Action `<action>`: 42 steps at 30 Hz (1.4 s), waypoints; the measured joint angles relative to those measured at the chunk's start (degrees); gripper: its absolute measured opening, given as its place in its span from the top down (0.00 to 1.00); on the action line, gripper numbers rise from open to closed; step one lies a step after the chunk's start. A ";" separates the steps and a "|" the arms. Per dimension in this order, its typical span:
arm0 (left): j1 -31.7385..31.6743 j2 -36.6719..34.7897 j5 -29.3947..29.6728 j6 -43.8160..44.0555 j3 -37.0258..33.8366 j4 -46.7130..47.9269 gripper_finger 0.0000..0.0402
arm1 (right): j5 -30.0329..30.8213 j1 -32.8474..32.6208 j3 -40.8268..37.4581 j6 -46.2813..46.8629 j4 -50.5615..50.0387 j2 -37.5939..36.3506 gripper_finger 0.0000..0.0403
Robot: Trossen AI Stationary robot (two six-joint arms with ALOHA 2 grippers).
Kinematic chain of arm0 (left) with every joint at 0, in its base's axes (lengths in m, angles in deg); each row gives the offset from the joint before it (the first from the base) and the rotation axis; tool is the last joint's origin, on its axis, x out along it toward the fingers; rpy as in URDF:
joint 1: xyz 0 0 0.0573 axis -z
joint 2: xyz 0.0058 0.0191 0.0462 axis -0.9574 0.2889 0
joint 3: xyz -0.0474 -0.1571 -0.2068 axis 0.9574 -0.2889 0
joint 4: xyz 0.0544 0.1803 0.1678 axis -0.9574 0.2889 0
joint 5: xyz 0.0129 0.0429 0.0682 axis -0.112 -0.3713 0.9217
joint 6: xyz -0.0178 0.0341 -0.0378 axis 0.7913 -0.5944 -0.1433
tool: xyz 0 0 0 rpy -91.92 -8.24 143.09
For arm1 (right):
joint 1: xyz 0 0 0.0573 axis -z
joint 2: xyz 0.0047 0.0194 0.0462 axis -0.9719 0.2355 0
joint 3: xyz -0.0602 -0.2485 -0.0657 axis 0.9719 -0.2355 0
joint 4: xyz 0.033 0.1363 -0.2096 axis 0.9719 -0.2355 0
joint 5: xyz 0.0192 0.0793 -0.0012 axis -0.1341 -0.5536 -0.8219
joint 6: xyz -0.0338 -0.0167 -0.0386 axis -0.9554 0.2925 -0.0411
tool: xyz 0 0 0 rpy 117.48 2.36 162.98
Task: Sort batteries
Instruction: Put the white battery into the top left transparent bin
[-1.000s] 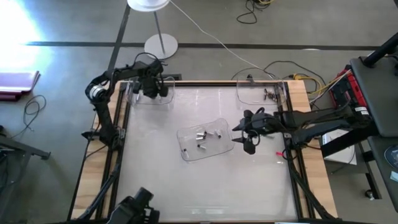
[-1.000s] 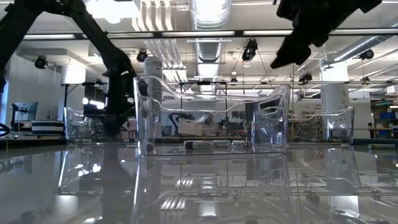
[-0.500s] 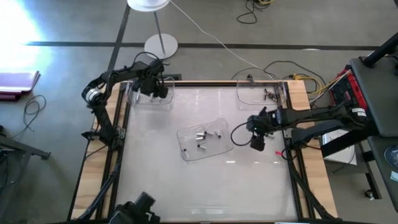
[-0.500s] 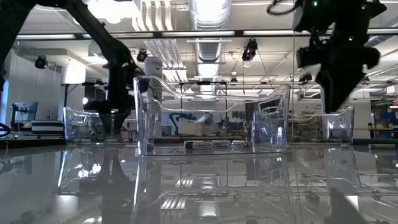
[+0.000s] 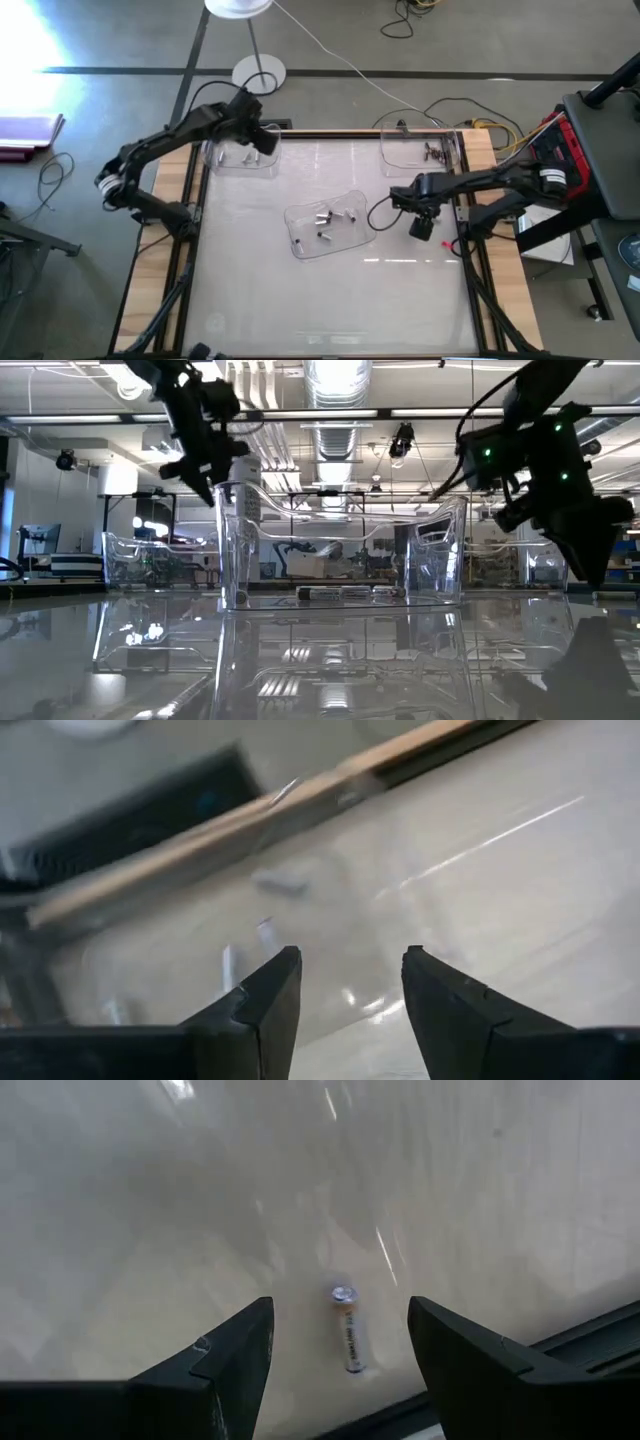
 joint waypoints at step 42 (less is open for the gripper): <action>36.86 -23.44 13.81 -22.42 -16.45 -46.82 0.62 | 0.27 1.72 14.09 1.43 2.69 -9.40 0.95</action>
